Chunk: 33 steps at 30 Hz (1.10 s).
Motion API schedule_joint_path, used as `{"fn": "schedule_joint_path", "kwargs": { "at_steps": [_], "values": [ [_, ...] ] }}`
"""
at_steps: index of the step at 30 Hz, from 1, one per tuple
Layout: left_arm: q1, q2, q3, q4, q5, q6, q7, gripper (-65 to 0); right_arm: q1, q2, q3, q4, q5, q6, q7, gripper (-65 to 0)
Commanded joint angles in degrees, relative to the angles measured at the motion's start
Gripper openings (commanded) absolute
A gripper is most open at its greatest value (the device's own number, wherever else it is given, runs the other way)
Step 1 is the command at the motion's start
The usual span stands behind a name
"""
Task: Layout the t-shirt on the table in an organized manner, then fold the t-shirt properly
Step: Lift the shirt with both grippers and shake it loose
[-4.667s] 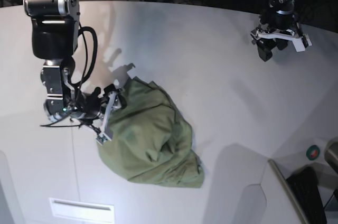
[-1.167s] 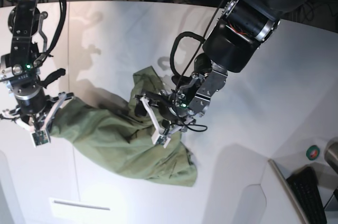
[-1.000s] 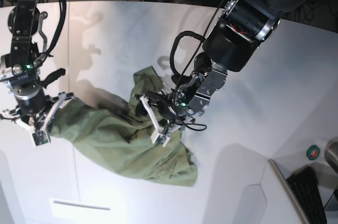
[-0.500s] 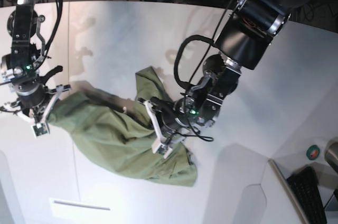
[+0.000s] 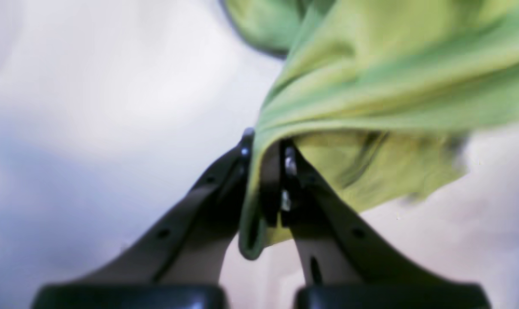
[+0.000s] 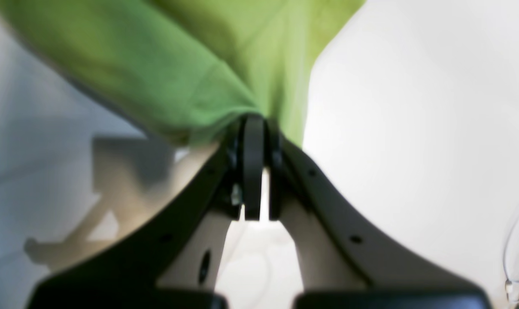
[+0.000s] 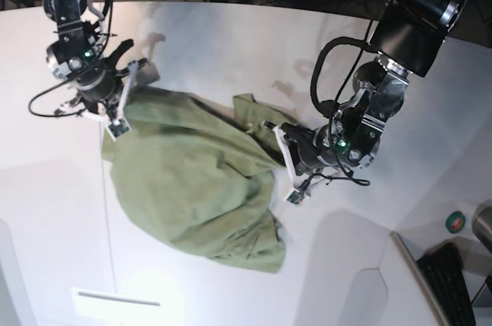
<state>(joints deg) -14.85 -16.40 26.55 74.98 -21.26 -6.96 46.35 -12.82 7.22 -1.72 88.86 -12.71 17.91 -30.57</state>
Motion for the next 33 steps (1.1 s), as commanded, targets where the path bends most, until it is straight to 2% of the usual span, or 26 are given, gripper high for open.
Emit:
{"fn": "schedule_joint_path", "kwargs": {
  "at_steps": [1,5,7,10,12,18,22,25,28,31,33],
  "values": [
    [-0.8,-0.1,-2.7,1.2,-0.2,-0.1,-1.3,-65.0,0.3,0.4,-0.2,0.7,-0.1,-0.4,1.0,-65.0],
    [0.6,0.0,-10.2,1.0,-0.2,-0.1,-1.3,-65.0,2.5,0.3,-0.3,-3.2,-0.1,-0.4,1.0,-65.0],
    [0.0,0.0,-10.9,1.0,-0.2,-0.1,-1.3,-65.0,4.0,0.6,-0.4,-5.0,-0.1,-0.4,1.3,-65.0],
    [-4.1,1.5,-11.1,0.2,-0.2,-0.1,-1.3,-65.0,11.0,0.7,-0.5,-8.0,-0.1,-0.4,1.4,-65.0],
    [-9.3,3.7,-11.6,-2.7,-0.2,-0.1,-1.3,-65.0,18.0,1.4,-0.4,-10.3,-0.2,-0.4,1.4,-65.0],
    [-32.0,9.6,-11.6,-12.5,-0.2,-0.1,-0.9,-65.0,39.3,8.0,-0.4,-11.8,-0.2,-0.4,1.4,-65.0],
    [-42.4,12.6,-14.9,-12.1,-0.7,-0.1,0.9,-65.0,48.0,12.8,-0.3,-9.7,-0.1,-0.4,1.4,-65.0],
    [-43.0,13.9,-21.0,-6.9,-0.7,-0.1,1.5,-65.0,48.0,14.4,-0.3,-1.7,-0.1,-0.4,1.0,-65.0],
    [-37.9,14.2,-25.3,-1.4,-1.2,-0.1,1.6,-65.0,40.7,14.8,0.3,8.2,-0.3,-0.5,-0.7,-65.0],
    [-28.3,13.2,-24.9,3.5,-3.9,-0.1,1.6,-65.0,29.0,12.4,3.3,14.5,-0.2,-0.5,-3.7,-65.0],
    [-20.3,10.7,-21.2,6.9,-4.2,-0.1,1.6,-65.0,21.0,9.5,4.8,14.0,-0.1,-0.5,-3.0,-65.0]
  ]
}}
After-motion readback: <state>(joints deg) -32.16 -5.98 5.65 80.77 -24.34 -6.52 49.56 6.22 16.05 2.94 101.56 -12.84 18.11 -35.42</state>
